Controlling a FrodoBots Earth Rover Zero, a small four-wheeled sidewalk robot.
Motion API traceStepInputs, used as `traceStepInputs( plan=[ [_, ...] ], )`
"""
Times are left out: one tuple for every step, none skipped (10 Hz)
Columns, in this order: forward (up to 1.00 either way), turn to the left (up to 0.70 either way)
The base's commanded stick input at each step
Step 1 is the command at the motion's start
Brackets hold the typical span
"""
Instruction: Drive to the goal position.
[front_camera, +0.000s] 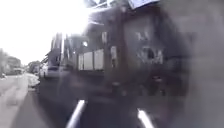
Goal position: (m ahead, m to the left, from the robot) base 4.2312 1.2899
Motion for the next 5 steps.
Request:
traceStepInputs(
  plan=[
    [1.00,0.00],
    [1.00,0.00],
    [0.64,-0.01],
    [0.33,-0.02],
    [0.00,-0.12]
  ],
)
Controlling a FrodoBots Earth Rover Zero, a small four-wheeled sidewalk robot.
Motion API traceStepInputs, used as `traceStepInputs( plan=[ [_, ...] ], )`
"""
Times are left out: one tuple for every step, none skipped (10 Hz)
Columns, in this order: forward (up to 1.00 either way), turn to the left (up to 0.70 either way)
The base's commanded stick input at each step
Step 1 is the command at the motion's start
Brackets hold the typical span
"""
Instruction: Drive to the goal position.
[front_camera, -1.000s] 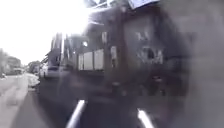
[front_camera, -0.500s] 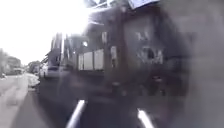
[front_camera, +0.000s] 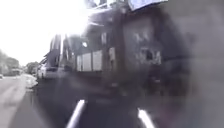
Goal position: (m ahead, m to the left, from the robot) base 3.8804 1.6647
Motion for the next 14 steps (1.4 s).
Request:
traceStepInputs(
  plan=[
    [0.00,-0.12],
    [0.00,-0.12],
    [0.00,-0.11],
    [0.00,-0.11],
    [0.00,-0.11],
    [0.00,-0.19],
    [0.00,-0.24],
    [0.00,-0.24],
    [0.00,-0.25],
    [0.00,-0.25],
    [0.00,-0.24],
    [0.00,-0.60],
    [0.00,-0.95],
    [0.00,-0.95]
  ],
)
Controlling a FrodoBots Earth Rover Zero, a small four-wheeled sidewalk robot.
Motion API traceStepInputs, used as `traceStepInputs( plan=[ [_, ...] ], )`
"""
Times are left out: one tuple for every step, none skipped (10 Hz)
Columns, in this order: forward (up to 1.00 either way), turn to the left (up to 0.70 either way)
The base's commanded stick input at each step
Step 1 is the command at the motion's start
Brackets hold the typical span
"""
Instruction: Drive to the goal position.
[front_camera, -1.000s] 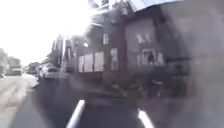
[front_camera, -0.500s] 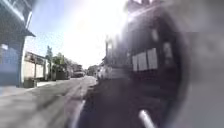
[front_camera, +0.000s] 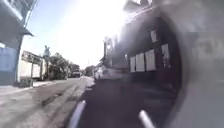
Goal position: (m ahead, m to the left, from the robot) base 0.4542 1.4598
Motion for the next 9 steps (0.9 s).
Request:
traceStepInputs(
  plan=[
    [0.00,-0.96],
    [0.00,-0.96],
    [0.00,-0.92],
    [0.00,0.00],
    [0.00,0.00],
    [0.00,0.00],
    [0.05,0.00],
    [0.36,0.00],
    [1.00,0.00]
  ],
)
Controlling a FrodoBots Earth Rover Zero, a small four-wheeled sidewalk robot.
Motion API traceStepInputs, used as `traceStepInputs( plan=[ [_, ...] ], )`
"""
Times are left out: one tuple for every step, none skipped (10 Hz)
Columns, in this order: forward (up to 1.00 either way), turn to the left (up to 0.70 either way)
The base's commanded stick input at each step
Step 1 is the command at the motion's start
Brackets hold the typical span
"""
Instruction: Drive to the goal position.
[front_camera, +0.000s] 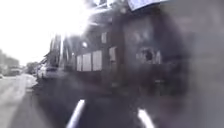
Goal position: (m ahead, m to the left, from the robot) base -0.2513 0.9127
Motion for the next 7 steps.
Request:
traceStepInputs(
  plan=[
    [1.00,0.00],
    [1.00,0.00],
    [1.00,0.07],
    [1.00,0.37],
    [1.00,0.38],
    [1.00,0.38],
    [1.00,0.38]
  ],
)
